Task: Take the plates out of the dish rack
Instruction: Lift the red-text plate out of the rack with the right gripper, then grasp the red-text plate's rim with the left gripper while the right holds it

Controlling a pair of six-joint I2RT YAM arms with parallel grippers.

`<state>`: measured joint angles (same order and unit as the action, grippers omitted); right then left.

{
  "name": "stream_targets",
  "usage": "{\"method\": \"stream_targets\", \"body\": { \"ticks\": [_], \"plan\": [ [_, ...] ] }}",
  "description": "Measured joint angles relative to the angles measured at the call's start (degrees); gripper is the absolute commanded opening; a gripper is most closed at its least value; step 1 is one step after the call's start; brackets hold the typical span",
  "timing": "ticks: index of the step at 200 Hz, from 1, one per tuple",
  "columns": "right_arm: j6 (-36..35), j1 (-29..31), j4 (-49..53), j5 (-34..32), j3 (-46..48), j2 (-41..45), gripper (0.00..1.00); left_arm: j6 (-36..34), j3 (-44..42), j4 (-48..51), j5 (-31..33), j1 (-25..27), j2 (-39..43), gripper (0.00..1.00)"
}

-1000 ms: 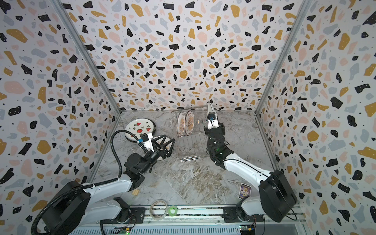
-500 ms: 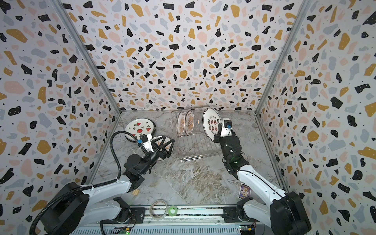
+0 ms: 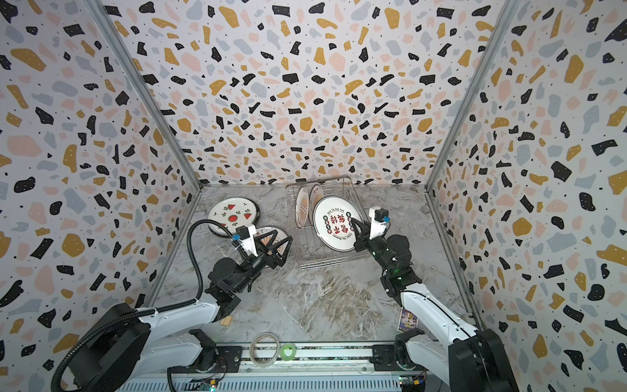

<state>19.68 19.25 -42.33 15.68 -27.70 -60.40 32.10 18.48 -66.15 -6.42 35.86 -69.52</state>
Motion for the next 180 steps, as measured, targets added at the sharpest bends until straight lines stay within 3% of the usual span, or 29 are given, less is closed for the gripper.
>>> {"method": "stream_targets", "body": {
  "ticks": [49, 106, 127, 180],
  "plan": [
    [5.9, -4.5, -7.3, 11.2, 2.5, -0.2, 0.0, -1.0, -0.1, -3.0, -5.8, 0.0, -2.1, 1.0],
    [9.6, -4.7, -15.6, 21.8, 3.4, -0.8, 0.0, -0.4, -0.4, -9.2, -12.5, 0.5, -6.7, 0.93],
    [10.9, -4.7, -18.5, 24.6, 3.7, -1.2, 0.0, -0.1, -0.4, -9.8, -13.9, 0.7, -7.0, 0.85],
    [13.0, -4.0, -22.9, 29.4, 3.8, -3.7, 0.0, -1.4, 0.2, -9.3, -15.6, 2.9, -7.0, 0.53]
  ]
}}
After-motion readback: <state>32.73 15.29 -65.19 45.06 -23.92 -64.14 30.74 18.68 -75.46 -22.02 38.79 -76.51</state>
